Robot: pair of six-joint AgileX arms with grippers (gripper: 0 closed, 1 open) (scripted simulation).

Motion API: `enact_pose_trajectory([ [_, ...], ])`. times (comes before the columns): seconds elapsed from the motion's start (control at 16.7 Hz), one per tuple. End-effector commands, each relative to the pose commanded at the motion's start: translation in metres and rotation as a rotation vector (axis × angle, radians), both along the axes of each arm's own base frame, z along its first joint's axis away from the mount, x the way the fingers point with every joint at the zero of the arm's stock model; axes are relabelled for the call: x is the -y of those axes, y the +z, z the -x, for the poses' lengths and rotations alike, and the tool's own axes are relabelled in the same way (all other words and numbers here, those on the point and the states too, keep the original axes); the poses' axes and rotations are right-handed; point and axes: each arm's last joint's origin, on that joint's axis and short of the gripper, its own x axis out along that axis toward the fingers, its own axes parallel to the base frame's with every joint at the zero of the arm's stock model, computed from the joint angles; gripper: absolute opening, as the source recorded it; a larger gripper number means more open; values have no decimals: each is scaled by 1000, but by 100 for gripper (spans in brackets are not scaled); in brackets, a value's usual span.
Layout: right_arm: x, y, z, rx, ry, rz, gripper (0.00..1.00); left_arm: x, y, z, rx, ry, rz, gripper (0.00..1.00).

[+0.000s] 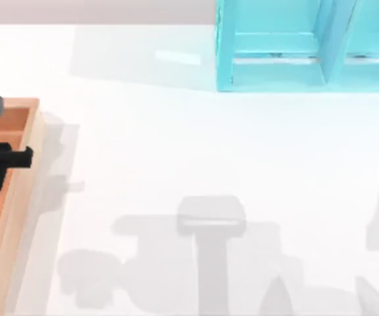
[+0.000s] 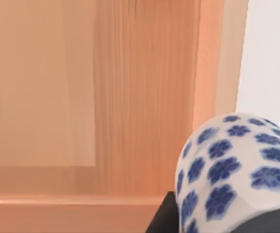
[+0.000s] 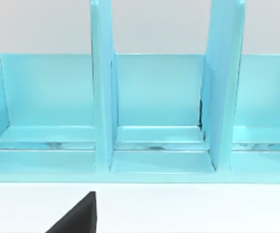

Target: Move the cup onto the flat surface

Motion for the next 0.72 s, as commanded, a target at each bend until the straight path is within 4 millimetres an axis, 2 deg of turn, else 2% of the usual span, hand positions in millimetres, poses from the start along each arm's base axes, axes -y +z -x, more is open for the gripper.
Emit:
enact_pose_trajectory([
  [0.18,0,0,0,0,0,0,100,0,-2,-1,-7,2,-1,0],
  [0.36,0,0,0,0,0,0,100,19,1,-13,-14,3,-3,0],
  [0.54,0,0,0,0,0,0,100,66,5,-32,-22,6,-8,0],
  [0.72,0,0,0,0,0,0,100,134,4,-40,-29,6,-16,0],
])
